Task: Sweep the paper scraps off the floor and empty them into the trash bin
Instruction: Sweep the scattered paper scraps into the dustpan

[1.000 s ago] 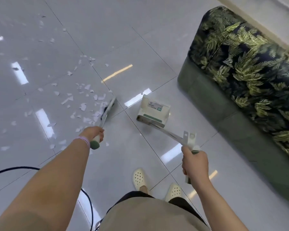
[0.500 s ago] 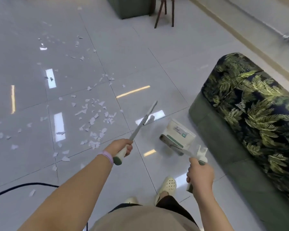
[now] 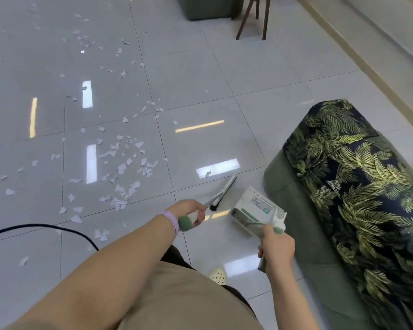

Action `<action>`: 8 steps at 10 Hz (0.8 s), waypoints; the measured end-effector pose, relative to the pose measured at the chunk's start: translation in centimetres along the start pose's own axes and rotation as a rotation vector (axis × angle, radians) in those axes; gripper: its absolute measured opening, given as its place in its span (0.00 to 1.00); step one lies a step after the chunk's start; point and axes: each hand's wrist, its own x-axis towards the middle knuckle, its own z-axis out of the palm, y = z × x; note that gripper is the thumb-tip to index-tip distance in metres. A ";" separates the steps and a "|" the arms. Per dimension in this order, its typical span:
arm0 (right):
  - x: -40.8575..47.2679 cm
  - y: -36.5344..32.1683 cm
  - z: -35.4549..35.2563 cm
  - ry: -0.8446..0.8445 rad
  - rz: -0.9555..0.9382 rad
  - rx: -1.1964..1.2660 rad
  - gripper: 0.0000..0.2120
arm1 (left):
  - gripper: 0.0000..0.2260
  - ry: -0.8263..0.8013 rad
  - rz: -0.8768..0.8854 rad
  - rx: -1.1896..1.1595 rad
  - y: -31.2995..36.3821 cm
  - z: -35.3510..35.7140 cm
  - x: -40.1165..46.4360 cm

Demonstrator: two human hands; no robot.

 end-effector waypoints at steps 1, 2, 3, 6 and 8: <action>1.7 -2.0 0.8 -0.021 0.005 -0.007 0.08 | 0.03 0.036 -0.016 0.044 3.4 0.0 1.0; 3.1 -4.2 2.8 -0.033 0.009 -0.022 0.07 | 0.14 0.189 0.071 0.113 6.8 0.7 1.9; 3.7 -7.2 6.3 -0.065 0.003 -0.043 0.07 | 0.15 0.240 0.194 0.279 10.8 -1.6 3.8; 2.4 -17.1 18.6 -0.123 -0.059 -0.195 0.06 | 0.10 0.590 0.246 0.376 26.4 -18.4 5.0; 1.5 -22.5 25.8 -0.139 -0.113 -0.182 0.08 | 0.05 0.702 0.348 0.193 32.5 -25.7 4.1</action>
